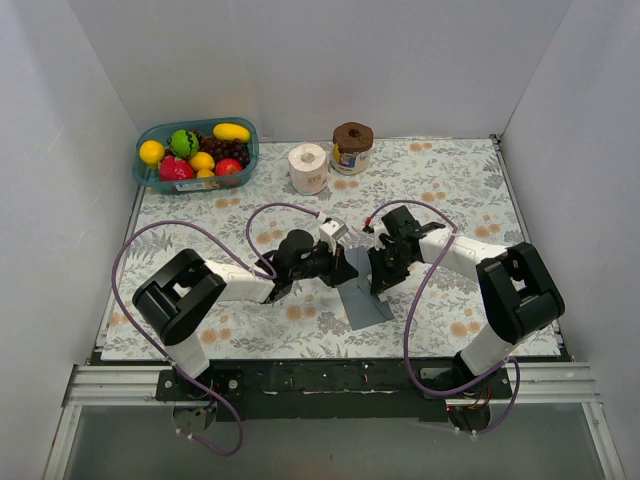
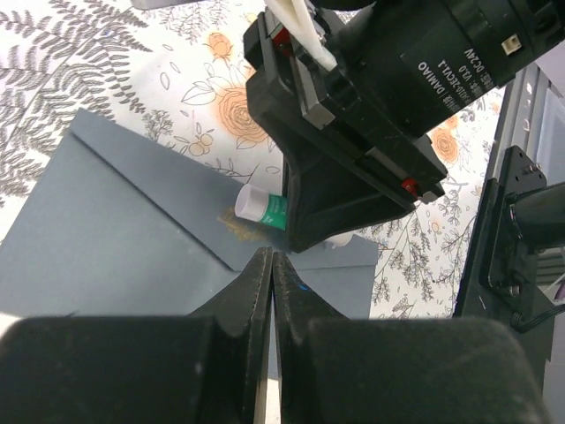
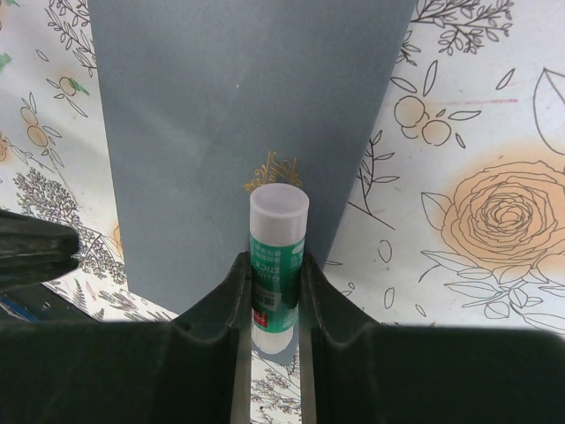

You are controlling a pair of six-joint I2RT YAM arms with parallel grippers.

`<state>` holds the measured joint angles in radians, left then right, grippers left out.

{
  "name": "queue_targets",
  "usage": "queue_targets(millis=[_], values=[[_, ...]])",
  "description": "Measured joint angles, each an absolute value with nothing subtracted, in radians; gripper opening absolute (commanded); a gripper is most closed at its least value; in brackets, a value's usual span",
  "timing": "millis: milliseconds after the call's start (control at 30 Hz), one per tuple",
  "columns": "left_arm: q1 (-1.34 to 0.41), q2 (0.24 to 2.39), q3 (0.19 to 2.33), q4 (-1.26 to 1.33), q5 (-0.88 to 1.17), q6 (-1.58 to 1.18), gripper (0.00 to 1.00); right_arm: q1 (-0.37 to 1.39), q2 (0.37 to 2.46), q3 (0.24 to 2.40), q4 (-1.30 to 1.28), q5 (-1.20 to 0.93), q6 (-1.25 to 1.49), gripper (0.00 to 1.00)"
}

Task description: Place the letter into the envelope and seal it

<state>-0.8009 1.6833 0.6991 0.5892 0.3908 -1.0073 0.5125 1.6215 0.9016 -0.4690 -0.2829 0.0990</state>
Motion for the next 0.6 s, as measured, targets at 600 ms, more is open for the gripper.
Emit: queue_targets(millis=[600], values=[[-0.801, 1.829, 0.769, 0.614, 0.455, -1.002, 0.00, 0.513, 1.623, 0.902, -0.468, -0.283, 0.101, 0.01]])
